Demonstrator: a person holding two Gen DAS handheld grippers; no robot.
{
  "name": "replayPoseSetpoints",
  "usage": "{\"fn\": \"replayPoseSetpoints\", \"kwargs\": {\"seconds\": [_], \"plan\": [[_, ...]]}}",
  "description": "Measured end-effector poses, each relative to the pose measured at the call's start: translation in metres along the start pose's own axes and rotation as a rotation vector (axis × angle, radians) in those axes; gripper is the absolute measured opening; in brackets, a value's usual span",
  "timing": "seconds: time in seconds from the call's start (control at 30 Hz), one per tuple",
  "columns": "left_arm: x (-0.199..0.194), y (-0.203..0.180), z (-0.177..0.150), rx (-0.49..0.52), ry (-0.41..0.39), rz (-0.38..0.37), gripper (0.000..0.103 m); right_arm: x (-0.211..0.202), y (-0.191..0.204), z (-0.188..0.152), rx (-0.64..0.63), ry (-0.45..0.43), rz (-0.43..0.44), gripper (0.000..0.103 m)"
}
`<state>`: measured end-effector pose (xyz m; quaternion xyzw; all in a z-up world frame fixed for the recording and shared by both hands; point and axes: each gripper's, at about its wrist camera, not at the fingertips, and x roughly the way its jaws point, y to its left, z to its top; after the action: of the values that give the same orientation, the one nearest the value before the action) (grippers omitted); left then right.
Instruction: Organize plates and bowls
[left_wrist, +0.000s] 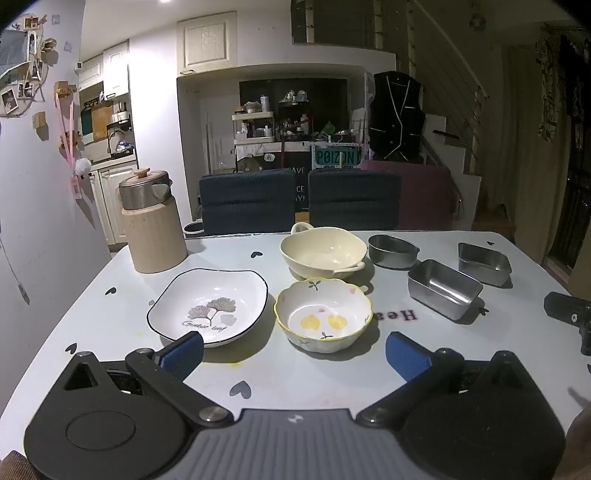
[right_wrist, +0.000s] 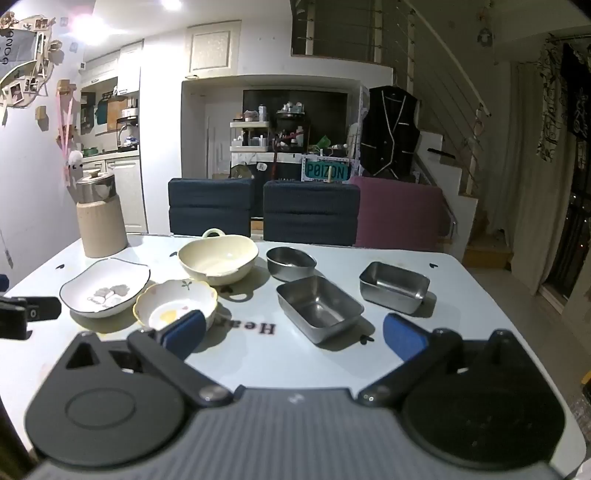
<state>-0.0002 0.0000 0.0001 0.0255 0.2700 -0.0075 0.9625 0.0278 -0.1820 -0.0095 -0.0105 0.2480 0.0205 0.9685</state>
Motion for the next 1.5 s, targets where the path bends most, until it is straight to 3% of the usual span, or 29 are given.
{"fn": "replayPoseSetpoints", "kwargs": {"seconds": [1.5], "plan": [[0.0014, -0.0003, 0.0008, -0.014, -0.003, -0.001, 0.103, 0.0009, 0.0034, -0.0005, -0.020, 0.003, 0.002, 0.103]]}}
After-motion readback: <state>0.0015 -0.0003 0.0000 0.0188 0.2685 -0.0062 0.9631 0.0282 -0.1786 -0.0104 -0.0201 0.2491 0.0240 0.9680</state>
